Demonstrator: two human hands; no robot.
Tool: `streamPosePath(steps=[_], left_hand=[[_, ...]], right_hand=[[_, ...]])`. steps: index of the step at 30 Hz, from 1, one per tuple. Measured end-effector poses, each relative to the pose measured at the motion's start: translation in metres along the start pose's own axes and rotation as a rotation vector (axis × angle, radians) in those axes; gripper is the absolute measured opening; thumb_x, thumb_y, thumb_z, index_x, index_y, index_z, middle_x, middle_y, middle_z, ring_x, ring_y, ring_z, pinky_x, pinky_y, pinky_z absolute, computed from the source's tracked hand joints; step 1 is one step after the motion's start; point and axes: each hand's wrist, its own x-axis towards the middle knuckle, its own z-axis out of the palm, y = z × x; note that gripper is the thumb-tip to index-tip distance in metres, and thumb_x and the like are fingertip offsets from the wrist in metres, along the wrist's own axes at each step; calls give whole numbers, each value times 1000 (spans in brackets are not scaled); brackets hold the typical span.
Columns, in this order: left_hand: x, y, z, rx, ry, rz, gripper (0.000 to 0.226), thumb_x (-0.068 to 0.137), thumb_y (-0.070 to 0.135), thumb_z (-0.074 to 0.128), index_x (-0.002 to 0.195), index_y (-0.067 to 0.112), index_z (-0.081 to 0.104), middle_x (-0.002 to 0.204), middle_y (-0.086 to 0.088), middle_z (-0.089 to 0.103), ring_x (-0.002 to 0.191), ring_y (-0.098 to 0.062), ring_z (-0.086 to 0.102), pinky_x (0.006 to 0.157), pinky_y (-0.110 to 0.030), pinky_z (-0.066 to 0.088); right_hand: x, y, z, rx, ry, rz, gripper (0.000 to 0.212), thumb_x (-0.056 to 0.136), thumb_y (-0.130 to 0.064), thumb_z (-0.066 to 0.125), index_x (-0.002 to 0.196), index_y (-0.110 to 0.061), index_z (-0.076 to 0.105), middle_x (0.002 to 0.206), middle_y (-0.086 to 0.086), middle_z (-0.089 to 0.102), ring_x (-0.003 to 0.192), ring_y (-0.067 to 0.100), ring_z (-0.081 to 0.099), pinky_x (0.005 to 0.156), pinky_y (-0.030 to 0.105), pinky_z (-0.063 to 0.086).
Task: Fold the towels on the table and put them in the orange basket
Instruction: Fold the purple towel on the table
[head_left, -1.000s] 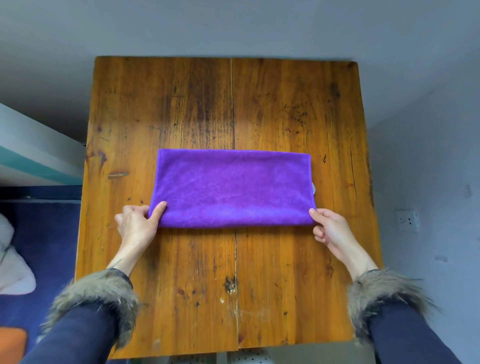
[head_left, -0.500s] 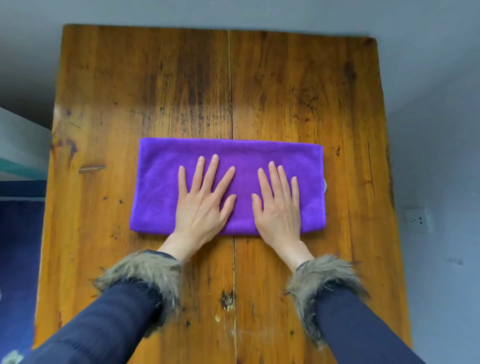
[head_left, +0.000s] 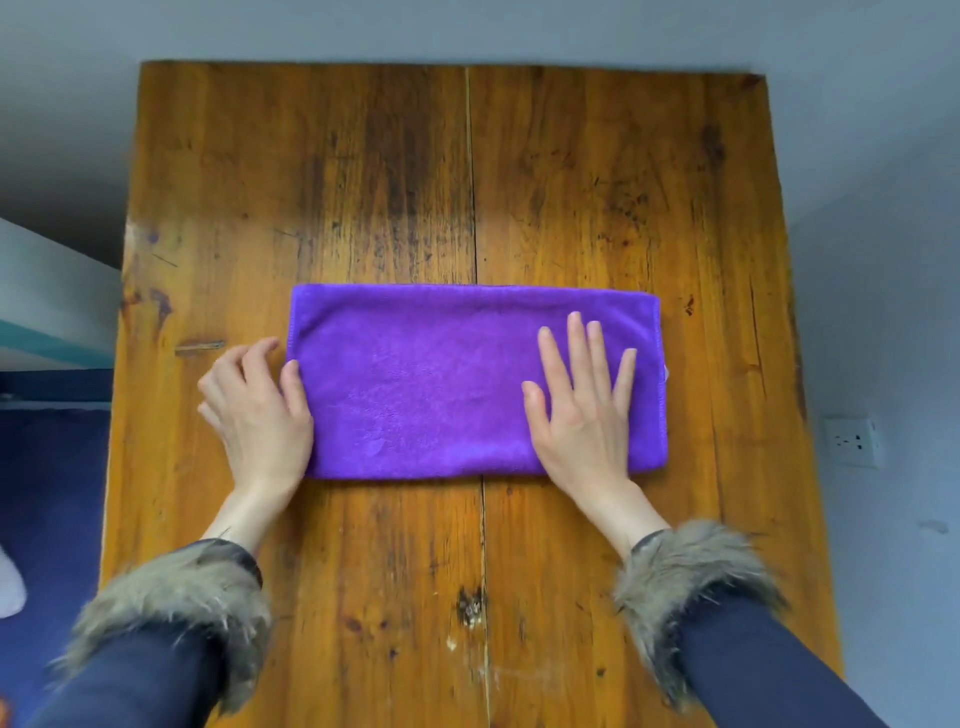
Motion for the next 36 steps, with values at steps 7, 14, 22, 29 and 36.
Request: streamPosePath(steps=[7, 14, 22, 29, 36], left_hand=[[11, 9, -9, -31, -131, -208, 35, 88, 38, 60, 110, 11, 62, 120, -16, 50, 117, -35, 37, 96, -45, 29], [26, 21, -14, 30, -324, -216, 28, 87, 32, 55, 105, 11, 60, 120, -14, 47, 117, -32, 38, 96, -43, 28], [31, 12, -36, -336, -422, -182, 25, 89, 22, 61, 111, 10, 55, 77, 0, 59, 76, -18, 54, 69, -29, 39], [40, 8, -51, -656, -681, -404, 12, 89, 13, 61, 101, 9, 60, 86, -6, 58, 70, -11, 53, 54, -21, 49], [24, 40, -72, -760, -597, -342, 14, 87, 5, 62, 81, 17, 58, 76, -1, 48, 61, -6, 52, 48, -18, 49]], right_hand=[[9, -74, 27, -27, -107, -130, 59, 88, -48, 38, 141, -22, 40, 152, 7, 29, 142, 29, 23, 108, 66, 7], [8, -80, 35, -110, -128, -115, 59, 91, -50, 31, 144, -25, 33, 153, 5, 27, 142, 28, 22, 108, 65, 8], [8, -81, 33, -103, -152, -99, 59, 92, -50, 31, 145, -26, 29, 154, 3, 25, 143, 26, 19, 109, 64, 7], [9, -83, 32, -136, -221, -79, 60, 92, -51, 25, 147, -27, 25, 155, 3, 23, 143, 27, 18, 109, 64, 7], [4, -75, -6, 289, -287, -36, 62, 97, -35, 39, 149, -29, 6, 158, -3, 0, 145, 15, -7, 115, 46, -7]])
